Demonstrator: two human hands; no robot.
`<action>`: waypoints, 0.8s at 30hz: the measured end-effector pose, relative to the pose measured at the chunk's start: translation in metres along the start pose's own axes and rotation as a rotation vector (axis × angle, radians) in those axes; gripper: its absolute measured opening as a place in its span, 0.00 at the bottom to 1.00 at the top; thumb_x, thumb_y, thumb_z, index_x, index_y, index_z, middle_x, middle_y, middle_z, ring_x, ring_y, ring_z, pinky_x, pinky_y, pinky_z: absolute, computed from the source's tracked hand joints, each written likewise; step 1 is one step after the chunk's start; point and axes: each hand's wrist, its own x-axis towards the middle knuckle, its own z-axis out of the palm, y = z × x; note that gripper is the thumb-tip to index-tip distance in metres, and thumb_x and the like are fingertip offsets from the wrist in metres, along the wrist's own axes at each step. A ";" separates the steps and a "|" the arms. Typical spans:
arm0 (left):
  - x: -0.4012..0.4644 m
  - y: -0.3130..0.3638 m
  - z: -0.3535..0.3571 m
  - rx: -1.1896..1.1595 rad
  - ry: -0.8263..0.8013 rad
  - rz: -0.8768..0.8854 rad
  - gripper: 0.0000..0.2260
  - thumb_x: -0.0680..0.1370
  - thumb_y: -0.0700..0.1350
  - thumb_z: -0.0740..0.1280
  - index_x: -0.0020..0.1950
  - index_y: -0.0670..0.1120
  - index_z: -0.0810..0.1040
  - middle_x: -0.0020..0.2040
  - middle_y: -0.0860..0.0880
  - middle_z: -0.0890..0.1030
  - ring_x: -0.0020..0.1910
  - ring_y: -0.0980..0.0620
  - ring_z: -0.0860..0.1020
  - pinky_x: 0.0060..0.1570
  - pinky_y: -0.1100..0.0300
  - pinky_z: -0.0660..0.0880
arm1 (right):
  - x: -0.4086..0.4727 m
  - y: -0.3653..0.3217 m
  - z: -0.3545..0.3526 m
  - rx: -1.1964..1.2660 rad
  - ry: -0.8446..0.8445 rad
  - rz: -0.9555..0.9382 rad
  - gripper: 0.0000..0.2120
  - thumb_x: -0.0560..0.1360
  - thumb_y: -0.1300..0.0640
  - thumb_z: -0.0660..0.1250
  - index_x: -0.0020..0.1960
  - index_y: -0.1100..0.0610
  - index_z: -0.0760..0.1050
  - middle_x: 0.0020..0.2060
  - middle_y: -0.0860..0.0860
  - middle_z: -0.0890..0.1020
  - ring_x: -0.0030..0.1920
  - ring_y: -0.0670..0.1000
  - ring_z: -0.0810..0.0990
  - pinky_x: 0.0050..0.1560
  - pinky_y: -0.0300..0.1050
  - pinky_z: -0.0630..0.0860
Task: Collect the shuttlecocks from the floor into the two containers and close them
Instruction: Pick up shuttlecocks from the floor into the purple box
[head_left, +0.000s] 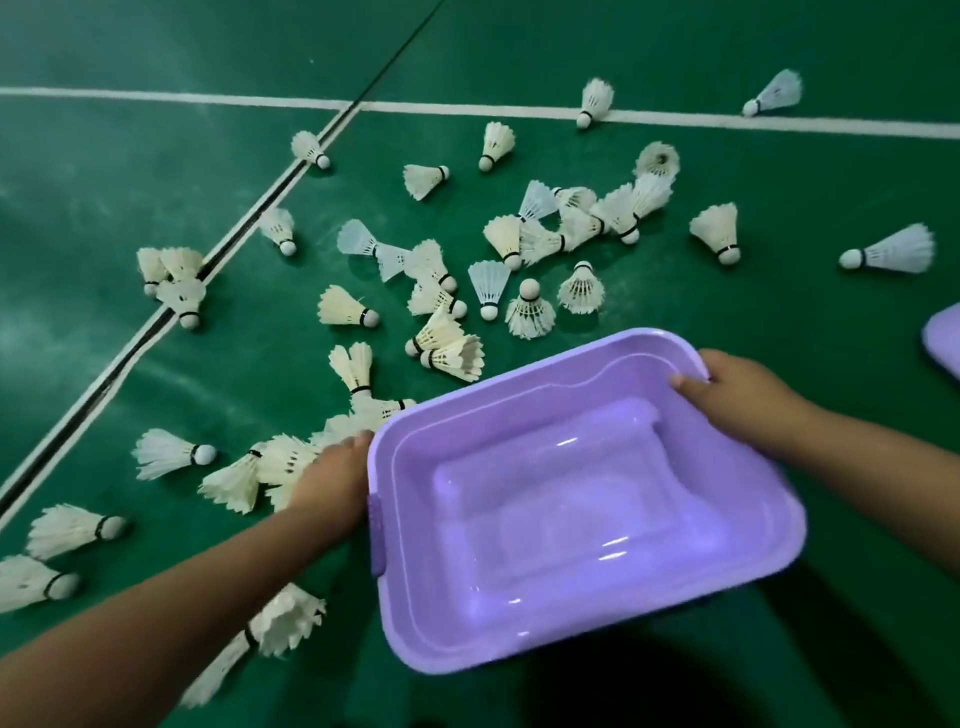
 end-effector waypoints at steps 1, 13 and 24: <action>0.003 -0.006 -0.016 -0.101 0.104 -0.076 0.11 0.76 0.45 0.64 0.55 0.41 0.71 0.54 0.39 0.78 0.47 0.42 0.76 0.44 0.53 0.72 | 0.001 0.001 0.003 0.009 0.016 0.016 0.12 0.79 0.51 0.59 0.55 0.58 0.75 0.50 0.57 0.79 0.50 0.58 0.78 0.49 0.48 0.73; -0.022 0.186 0.010 0.201 -0.377 0.661 0.25 0.72 0.51 0.71 0.63 0.42 0.66 0.60 0.41 0.75 0.58 0.39 0.75 0.49 0.49 0.73 | 0.002 0.019 0.034 0.046 0.093 0.034 0.14 0.80 0.49 0.55 0.43 0.59 0.66 0.37 0.55 0.72 0.41 0.58 0.73 0.38 0.46 0.64; -0.028 0.207 0.009 -0.226 -0.452 0.610 0.38 0.72 0.52 0.72 0.75 0.40 0.58 0.71 0.39 0.68 0.69 0.42 0.67 0.66 0.55 0.65 | 0.002 0.030 0.035 -0.028 0.209 -0.049 0.15 0.80 0.51 0.55 0.48 0.63 0.69 0.42 0.60 0.74 0.41 0.58 0.71 0.40 0.50 0.66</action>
